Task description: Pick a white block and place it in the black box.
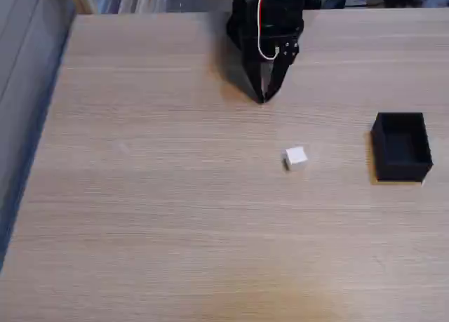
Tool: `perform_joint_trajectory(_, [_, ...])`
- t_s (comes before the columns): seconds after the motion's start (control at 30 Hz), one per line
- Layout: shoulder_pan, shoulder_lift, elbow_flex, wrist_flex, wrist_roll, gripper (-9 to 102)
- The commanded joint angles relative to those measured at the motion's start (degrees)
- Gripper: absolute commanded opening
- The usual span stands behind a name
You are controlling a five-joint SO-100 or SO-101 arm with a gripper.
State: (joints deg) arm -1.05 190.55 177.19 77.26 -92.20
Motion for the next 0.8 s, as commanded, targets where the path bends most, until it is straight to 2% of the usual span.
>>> perform_joint_trajectory(0.0, [-0.88,0.35,0.88,-0.09,0.09,0])
perform_joint_trajectory(0.77, [0.09,0.35,0.88,-0.09,-0.88,0])
